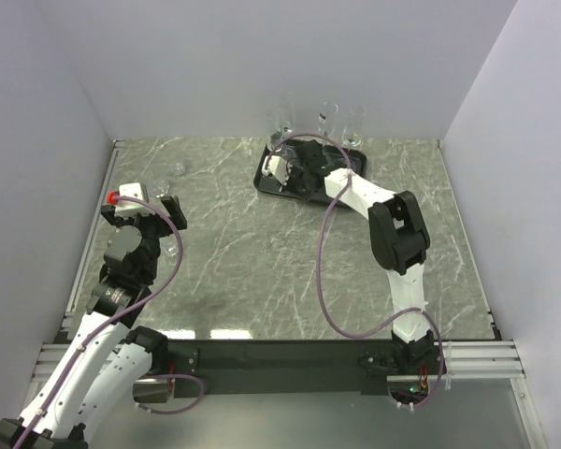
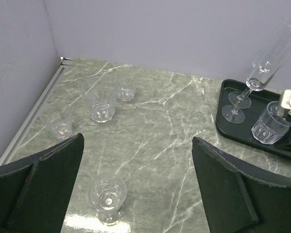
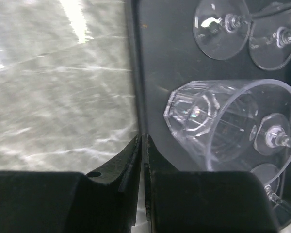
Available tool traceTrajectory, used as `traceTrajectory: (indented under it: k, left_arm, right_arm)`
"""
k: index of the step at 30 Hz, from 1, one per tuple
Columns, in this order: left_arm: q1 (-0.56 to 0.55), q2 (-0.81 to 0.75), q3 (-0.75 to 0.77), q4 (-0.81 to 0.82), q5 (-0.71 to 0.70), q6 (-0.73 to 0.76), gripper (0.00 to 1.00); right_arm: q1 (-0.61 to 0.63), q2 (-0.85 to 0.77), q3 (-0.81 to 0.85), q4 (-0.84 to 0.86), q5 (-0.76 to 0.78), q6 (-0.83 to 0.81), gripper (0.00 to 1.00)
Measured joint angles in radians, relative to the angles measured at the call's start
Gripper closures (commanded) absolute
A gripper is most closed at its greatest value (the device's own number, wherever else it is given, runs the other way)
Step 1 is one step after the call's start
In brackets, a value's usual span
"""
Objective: Place the glasses into the tray
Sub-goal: Place the glass into the tray
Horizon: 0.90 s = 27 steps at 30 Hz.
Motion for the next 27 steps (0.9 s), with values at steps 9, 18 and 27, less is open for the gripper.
traceTrajectory:
  k: [9,18,27]
  left_arm:
    - [0.0,0.0,0.0,0.0,0.0,0.0,0.01]
    - [0.0,0.0,0.0,0.0,0.0,0.0,0.01]
    - [0.0,0.0,0.0,0.0,0.0,0.0,0.01]
  right_arm:
    - [-0.002,0.054,0.076,0.009,0.092,-0.001,0.87]
    - [-0.003,0.108,0.14,0.021,0.153,-0.008,0.87]
    - [-0.023,0.157,0.192,0.053,0.198,-0.027,0.87]
